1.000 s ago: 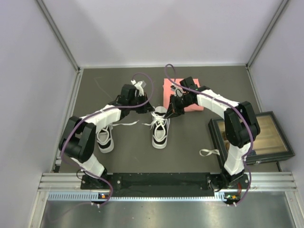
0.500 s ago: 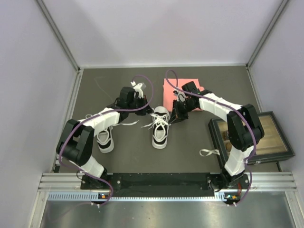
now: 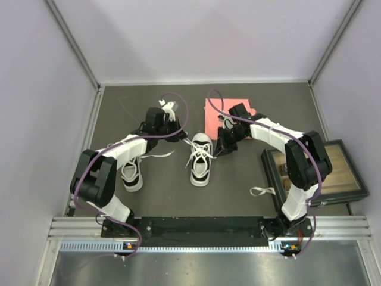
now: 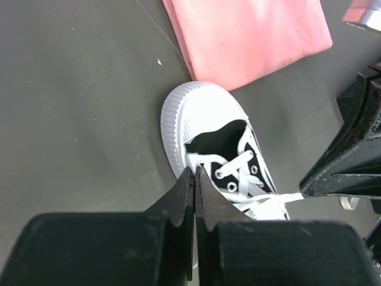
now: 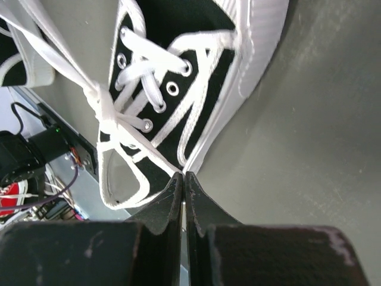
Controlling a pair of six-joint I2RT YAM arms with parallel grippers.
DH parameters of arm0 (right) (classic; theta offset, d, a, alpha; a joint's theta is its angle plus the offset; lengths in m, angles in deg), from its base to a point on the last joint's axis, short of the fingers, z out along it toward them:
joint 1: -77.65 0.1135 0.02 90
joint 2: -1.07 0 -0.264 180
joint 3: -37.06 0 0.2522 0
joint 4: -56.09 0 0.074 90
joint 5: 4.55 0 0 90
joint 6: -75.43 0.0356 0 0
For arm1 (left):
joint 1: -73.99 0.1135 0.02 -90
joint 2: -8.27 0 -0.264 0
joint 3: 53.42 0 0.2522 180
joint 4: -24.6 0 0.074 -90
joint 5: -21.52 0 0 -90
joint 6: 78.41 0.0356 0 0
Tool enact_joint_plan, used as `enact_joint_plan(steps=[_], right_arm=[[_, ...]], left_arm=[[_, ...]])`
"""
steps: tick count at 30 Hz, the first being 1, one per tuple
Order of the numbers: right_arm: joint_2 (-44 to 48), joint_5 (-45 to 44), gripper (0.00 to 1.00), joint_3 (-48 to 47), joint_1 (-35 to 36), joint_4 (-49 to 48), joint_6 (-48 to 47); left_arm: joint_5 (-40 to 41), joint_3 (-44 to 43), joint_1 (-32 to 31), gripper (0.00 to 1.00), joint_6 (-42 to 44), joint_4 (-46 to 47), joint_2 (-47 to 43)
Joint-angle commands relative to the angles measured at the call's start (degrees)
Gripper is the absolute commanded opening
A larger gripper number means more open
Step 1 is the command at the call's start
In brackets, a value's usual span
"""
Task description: Tie the shoes
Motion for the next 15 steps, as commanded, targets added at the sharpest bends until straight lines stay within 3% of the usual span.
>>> enact_joint_plan(steps=[1, 13, 14, 15], right_arm=[[3.3, -0.8, 0.0, 1.1, -0.9, 0.2, -1.4], [1.9, 0.7, 0.0, -1.0, -1.1, -0.3, -0.9], [1.8, 1.1, 0.0, -1.3, -1.0, -0.3, -0.9], [1.6, 1.4, 0.0, -1.7, -0.9, -0.2, -0.9]], left_arm=[[1.8, -0.9, 1.2, 0.0, 1.9, 4.6, 0.9], [-3.4, -2.5, 1.7, 0.01, 1.5, 6.0, 3.7], [-4.8, -2.6, 1.7, 0.22, 1.5, 6.0, 3.7], [-5.4, -2.6, 1.7, 0.33, 1.5, 5.7, 3.3]])
